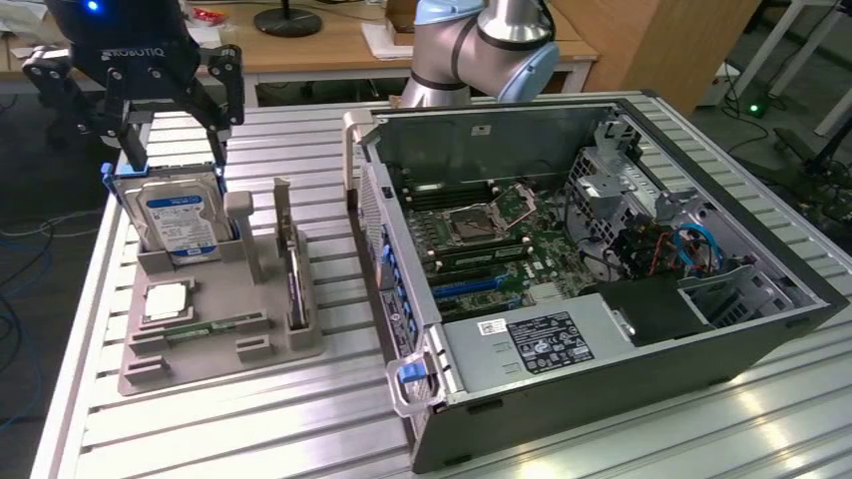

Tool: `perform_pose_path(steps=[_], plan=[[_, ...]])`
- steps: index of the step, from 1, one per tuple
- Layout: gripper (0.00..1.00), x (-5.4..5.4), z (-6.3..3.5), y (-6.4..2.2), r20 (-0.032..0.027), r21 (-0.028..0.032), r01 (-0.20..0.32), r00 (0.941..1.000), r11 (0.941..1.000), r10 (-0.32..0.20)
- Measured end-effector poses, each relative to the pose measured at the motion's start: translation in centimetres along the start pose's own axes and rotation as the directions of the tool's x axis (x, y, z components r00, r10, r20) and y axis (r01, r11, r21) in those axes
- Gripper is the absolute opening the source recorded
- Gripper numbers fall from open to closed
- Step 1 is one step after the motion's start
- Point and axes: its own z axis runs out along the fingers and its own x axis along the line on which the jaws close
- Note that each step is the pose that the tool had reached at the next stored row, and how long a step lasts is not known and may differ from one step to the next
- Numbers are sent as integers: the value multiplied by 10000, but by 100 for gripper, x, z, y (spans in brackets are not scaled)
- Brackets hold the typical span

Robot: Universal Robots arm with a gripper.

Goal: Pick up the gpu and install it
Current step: 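Pick up the gpu and move the gpu toward the slot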

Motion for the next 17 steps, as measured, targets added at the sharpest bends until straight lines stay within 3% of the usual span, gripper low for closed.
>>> perform_pose_path(steps=[4, 17], plan=[[72, -30, 1, 4, 0, 0, 0, 10000, 10000, 0], [72, -384, 11, 40, 0, 0, -1, 10000, 10000, 1]])
